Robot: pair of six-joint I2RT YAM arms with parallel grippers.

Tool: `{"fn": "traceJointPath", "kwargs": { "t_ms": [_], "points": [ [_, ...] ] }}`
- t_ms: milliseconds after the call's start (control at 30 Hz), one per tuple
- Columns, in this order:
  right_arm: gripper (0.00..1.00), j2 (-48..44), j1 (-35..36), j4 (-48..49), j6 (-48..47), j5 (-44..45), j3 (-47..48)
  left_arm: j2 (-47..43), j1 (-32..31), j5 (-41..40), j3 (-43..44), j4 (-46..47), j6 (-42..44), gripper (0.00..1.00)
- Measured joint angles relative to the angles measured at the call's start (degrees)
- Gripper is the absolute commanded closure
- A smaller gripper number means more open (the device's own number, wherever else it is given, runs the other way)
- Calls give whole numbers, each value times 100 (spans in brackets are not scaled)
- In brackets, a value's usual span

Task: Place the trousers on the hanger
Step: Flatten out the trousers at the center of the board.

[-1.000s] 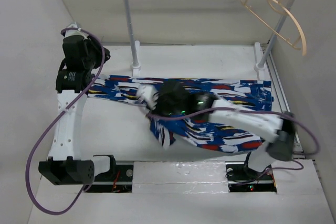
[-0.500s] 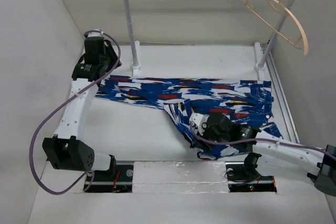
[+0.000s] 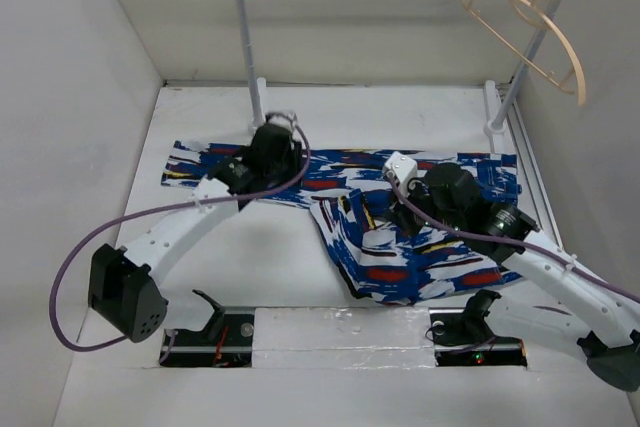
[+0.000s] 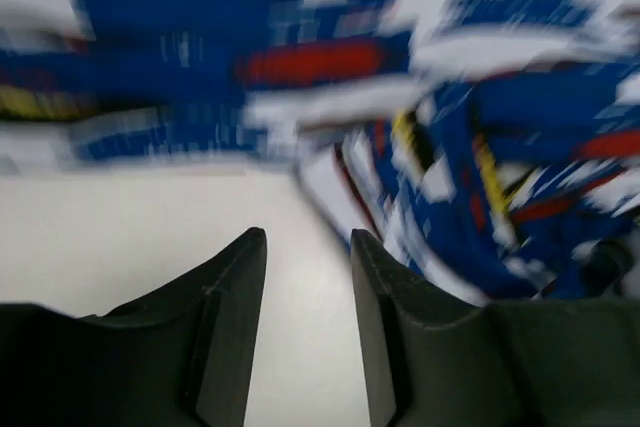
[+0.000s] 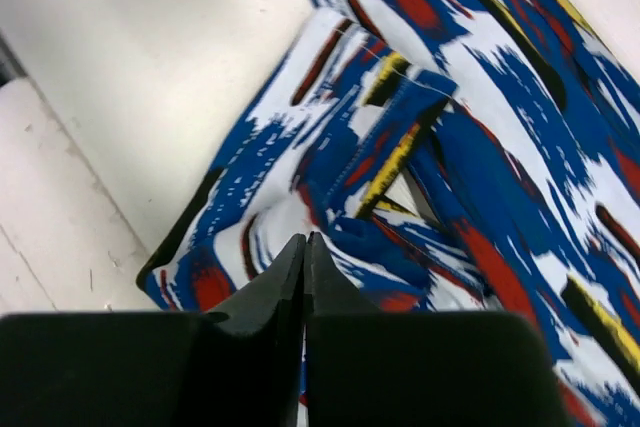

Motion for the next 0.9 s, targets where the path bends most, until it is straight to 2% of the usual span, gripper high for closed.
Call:
{"fn": "traceJointPath", "kwargs": {
  "t_ms": [33, 67, 133, 233, 433, 533, 700, 767, 833, 900],
  "points": [
    [82, -31, -118, 0, 22, 7, 2, -81, -68, 125, -529, 37, -186, 56],
    [68, -55, -221, -7, 39, 17, -2, -136, -79, 256, -1027, 55, -356, 46],
    [60, -105, -391, 35, 79, 4, -33, -151, -46, 562, -1768, 76, -686, 44],
    [58, -175, -579, 157, 103, -153, -142, -131, -11, 1010, -2317, 339, -1091, 44],
    [58, -179, -697, 328, 122, -407, -339, 282, -50, 1478, -2387, 1499, -1530, 44],
    [58, -199, -697, 391, 127, -435, -494, 579, -160, 1545, -2334, 1762, -1628, 55],
    [58, -494, -697, 494, 234, -435, -765, 1565, -682, 1329, -1904, 1845, -1655, 61],
    [58, -597, -699, 542, 260, -459, -774, 1779, -833, 1209, -1882, 1838, -1692, 75],
    [58, -601, -699, 601, 269, -490, -774, 1790, -844, 1102, -1845, 1843, -1779, 78],
    [58, -588, -702, 599, 269, -503, -774, 1840, -841, 999, -1825, 1794, -1840, 95]
  ]
}}
